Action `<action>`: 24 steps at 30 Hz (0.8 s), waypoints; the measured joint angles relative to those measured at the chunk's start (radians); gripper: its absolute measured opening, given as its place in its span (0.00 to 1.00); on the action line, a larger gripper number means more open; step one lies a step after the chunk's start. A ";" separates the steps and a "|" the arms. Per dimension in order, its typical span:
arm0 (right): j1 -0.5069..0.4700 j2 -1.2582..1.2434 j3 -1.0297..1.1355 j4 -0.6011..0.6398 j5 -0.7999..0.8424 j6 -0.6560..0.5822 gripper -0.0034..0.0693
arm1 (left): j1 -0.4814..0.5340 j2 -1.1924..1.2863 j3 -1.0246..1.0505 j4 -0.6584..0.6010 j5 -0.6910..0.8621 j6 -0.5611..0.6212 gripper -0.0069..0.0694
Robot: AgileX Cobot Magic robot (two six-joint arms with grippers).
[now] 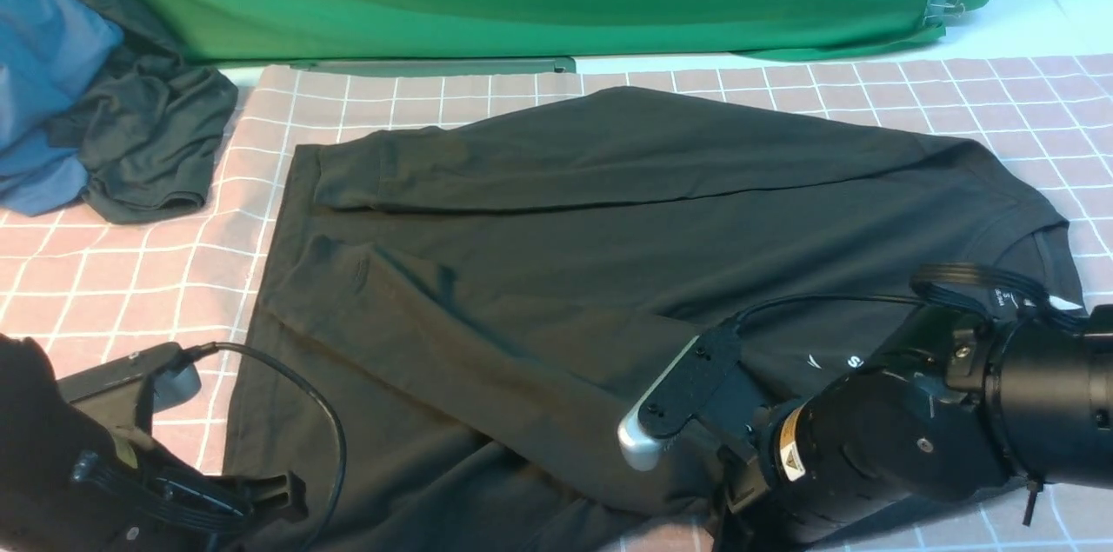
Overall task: Fold a long-sleeved shirt over a pink coffee tablecloth.
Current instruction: 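Grab the top left corner of the dark shirt with the left gripper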
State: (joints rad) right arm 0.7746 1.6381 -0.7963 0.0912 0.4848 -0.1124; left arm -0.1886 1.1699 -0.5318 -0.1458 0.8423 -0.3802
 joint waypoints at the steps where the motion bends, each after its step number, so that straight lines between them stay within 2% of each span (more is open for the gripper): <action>1: 0.000 -0.022 -0.009 0.001 0.052 0.000 0.16 | 0.000 0.000 0.000 0.000 0.008 0.000 0.16; 10: 0.000 -0.136 -0.017 -0.010 0.306 0.000 0.16 | 0.000 0.000 0.000 0.000 0.020 0.009 0.16; 15: 0.000 -0.150 -0.017 -0.019 0.334 0.000 0.17 | 0.000 0.000 0.000 -0.002 0.030 0.020 0.16; 20: 0.000 -0.153 -0.017 -0.021 0.315 0.011 0.22 | 0.000 0.000 0.000 -0.076 0.080 0.066 0.17; 22: 0.000 -0.154 -0.017 -0.023 0.316 0.015 0.30 | 0.000 0.000 0.000 -0.146 0.090 0.134 0.21; 24: 0.000 -0.154 -0.017 -0.023 0.316 0.019 0.35 | 0.000 0.000 0.000 -0.174 0.085 0.153 0.23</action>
State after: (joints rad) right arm 0.7746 1.4845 -0.8136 0.0679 0.8013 -0.0935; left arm -0.1886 1.1699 -0.5318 -0.3197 0.9275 -0.2270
